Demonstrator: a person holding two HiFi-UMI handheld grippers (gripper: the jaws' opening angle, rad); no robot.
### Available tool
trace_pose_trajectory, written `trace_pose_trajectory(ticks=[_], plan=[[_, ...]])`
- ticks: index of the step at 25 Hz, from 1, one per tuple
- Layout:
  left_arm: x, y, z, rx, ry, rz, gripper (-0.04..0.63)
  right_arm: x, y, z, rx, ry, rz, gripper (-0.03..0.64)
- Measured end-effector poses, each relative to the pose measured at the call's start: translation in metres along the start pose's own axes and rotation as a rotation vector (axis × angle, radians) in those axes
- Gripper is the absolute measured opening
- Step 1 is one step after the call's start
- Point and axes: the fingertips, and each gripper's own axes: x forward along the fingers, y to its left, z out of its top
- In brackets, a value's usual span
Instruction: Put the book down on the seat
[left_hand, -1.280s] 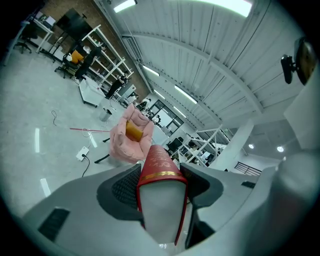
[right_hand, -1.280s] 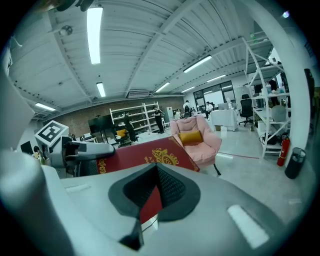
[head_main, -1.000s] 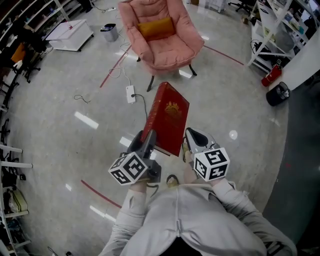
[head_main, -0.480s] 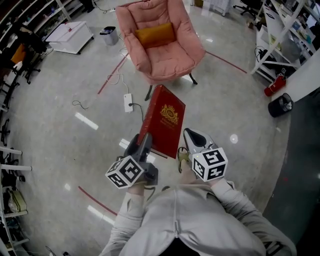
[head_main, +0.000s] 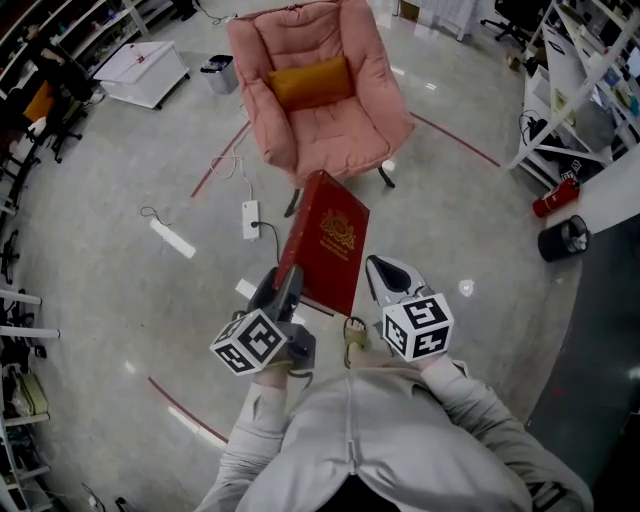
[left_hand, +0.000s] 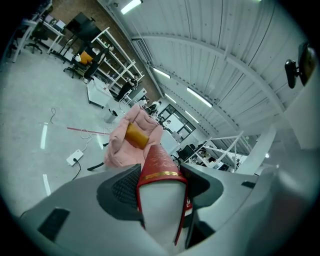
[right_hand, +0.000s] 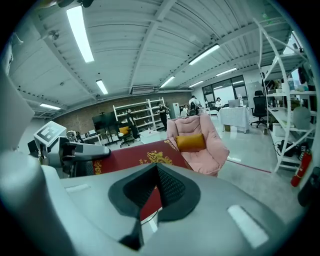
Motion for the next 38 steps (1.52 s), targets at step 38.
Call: trace_pose_trajectory(ticks=[38], plan=[[0.233,0.022,0.076,-0.024,0.001,0.062,0.247,0.15,-0.164,0.061,0.034,0.042,-0.043,-0.002]])
